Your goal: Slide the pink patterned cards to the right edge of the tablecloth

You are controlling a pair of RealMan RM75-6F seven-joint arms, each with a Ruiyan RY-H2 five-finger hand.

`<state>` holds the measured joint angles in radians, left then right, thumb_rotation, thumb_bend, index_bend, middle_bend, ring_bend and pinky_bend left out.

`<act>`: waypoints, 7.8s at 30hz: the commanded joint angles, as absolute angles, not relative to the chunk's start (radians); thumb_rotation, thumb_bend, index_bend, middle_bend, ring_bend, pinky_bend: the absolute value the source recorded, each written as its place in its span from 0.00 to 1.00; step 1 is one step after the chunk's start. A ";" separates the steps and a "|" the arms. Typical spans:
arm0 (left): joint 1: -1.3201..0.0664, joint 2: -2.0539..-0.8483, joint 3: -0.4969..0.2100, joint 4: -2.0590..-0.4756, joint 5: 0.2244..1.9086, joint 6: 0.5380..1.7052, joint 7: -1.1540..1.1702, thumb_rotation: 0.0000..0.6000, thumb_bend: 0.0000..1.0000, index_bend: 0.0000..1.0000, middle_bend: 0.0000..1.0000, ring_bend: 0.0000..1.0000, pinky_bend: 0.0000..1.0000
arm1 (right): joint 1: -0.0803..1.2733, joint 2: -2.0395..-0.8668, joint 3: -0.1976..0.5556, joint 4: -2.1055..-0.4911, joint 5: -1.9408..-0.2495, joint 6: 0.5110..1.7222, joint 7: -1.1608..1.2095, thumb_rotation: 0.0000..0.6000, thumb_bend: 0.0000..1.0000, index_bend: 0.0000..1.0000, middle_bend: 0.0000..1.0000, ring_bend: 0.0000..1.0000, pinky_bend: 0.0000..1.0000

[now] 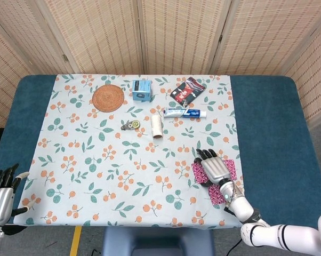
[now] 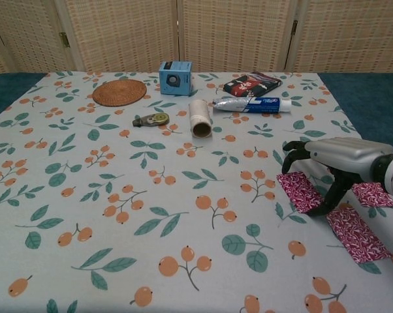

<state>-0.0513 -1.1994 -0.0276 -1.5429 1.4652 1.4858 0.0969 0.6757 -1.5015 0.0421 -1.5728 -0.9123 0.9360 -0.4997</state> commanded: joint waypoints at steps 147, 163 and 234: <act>-0.053 -1.192 -0.016 -1.573 1.478 1.482 0.122 1.00 0.17 0.26 0.06 0.09 0.00 | 0.420 -1.335 -0.058 -1.638 -1.286 0.941 -0.240 0.98 0.21 0.23 0.07 0.00 0.00; -0.052 -1.194 -0.015 -1.571 1.479 1.480 0.120 1.00 0.17 0.26 0.06 0.09 0.00 | 0.420 -1.338 -0.055 -1.629 -1.286 0.944 -0.235 0.99 0.21 0.26 0.07 0.00 0.00; -0.058 -1.193 -0.010 -1.582 1.478 1.466 0.131 1.00 0.17 0.26 0.06 0.09 0.00 | 0.463 -1.329 0.076 -1.468 -1.103 0.868 -0.087 0.98 0.21 0.23 0.08 0.00 0.00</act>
<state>-0.0576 -1.1934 -0.0096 -1.5823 1.4780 1.4659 0.1310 0.4635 -1.3289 0.0761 -1.4675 -1.1028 0.8681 -0.0868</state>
